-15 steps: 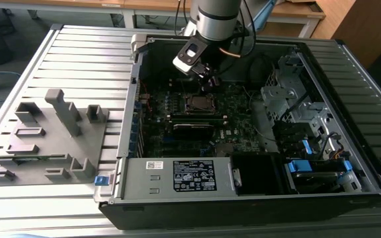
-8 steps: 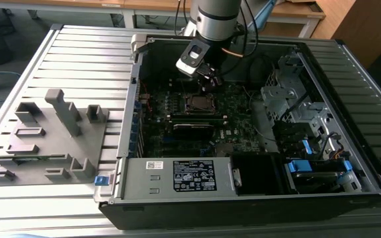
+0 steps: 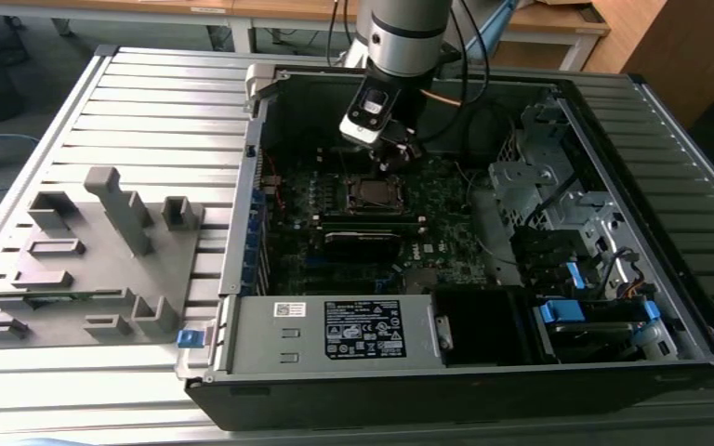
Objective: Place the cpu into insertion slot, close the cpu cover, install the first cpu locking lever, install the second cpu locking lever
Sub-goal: 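Close the cpu cover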
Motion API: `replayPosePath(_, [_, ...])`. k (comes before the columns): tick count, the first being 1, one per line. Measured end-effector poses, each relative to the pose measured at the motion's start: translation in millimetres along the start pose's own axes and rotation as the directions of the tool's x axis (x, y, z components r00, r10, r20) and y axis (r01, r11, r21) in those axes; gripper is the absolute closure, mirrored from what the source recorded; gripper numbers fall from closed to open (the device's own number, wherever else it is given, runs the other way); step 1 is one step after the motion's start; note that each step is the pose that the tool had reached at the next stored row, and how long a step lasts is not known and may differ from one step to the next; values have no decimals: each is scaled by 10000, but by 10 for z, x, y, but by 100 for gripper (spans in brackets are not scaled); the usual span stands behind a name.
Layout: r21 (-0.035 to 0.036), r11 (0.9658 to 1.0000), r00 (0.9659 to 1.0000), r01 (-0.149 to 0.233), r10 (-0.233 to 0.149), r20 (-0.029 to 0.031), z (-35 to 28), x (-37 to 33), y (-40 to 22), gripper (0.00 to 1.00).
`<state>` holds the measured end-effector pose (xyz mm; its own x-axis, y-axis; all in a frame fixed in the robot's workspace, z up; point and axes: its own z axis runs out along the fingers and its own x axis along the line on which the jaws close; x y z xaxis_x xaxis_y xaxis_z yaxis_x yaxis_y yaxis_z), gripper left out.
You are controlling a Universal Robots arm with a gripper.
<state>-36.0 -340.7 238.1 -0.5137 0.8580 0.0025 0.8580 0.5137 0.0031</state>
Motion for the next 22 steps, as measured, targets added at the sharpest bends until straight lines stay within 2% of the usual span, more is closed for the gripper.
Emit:
replayPosePath(3, [0, 9985, 9985, 556, -556, -2, 1, 0, 0, 89])
replayPosePath(6, [1, 9940, 9940, 1092, -1092, -3, 2, 0, 0, 89])
replayPosePath(9, [2, 9865, 9865, 1638, -1638, -4, 2, 0, 0, 89])
replayPosePath(11, [2, 9800, 9800, 1991, -1991, -5, 3, 0, 0, 89])
replayPosePath(15, [3, 9631, 9631, 2691, -2691, -7, 4, 0, 0, 89])
replayPosePath(19, [4, 9407, 9407, 3392, -3392, -10, 5, 0, 0, 89])
replayPosePath(22, [4, 9206, 9206, 3905, -3905, -12, 6, 0, 0, 89])
